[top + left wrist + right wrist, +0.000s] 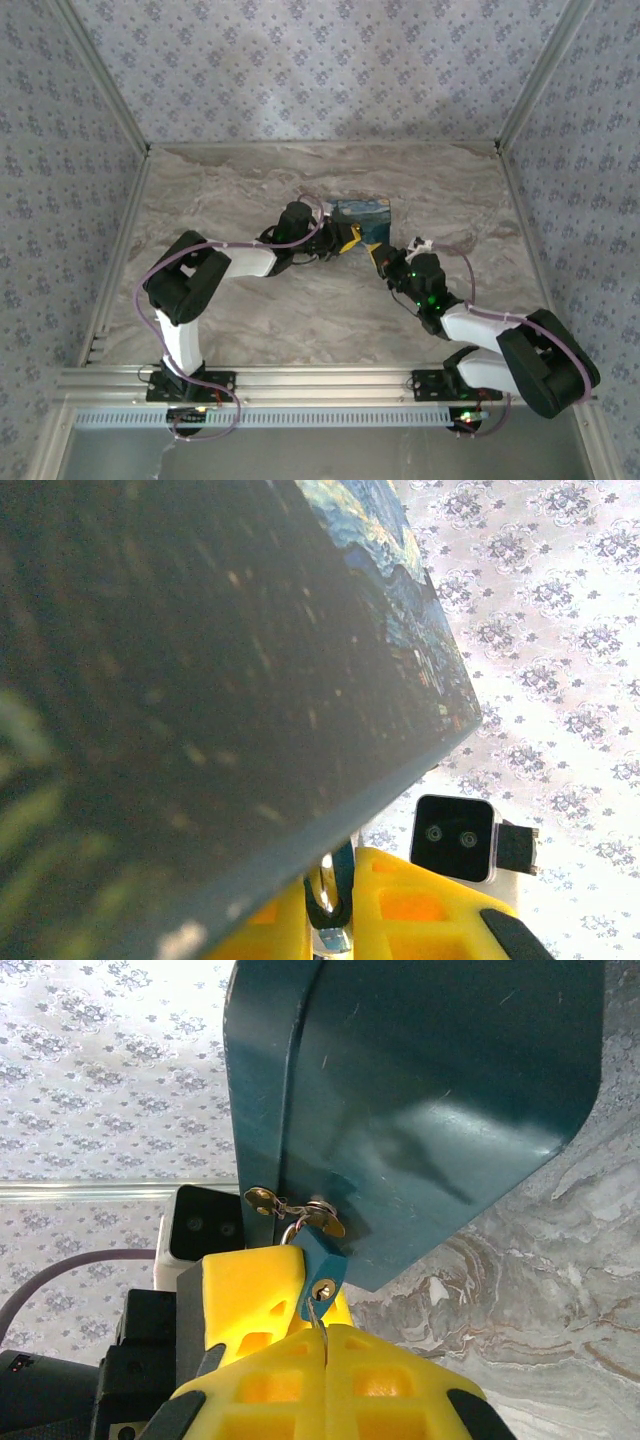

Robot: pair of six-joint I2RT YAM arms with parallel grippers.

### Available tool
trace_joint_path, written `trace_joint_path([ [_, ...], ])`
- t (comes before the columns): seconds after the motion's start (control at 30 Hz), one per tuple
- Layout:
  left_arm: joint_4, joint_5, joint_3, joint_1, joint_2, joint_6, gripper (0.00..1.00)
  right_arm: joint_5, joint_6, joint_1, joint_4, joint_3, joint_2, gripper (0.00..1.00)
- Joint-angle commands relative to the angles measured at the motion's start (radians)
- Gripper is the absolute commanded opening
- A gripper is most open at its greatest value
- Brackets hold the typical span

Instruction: Unlock a padlock with a key

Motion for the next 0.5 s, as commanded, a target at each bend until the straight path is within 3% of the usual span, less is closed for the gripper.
trace_joint_path([
  [0.0, 0.058, 0.006, 0.002, -0.008, 0.008, -0.014, 0.13, 0.032, -0.02, 0.007, -0.013, -0.008, -0.012, 0.0],
  [0.47, 0.069, 0.01, -0.004, -0.009, 0.011, -0.02, 0.13, 0.024, -0.027, 0.008, 0.028, 0.01, 0.031, 0.0],
])
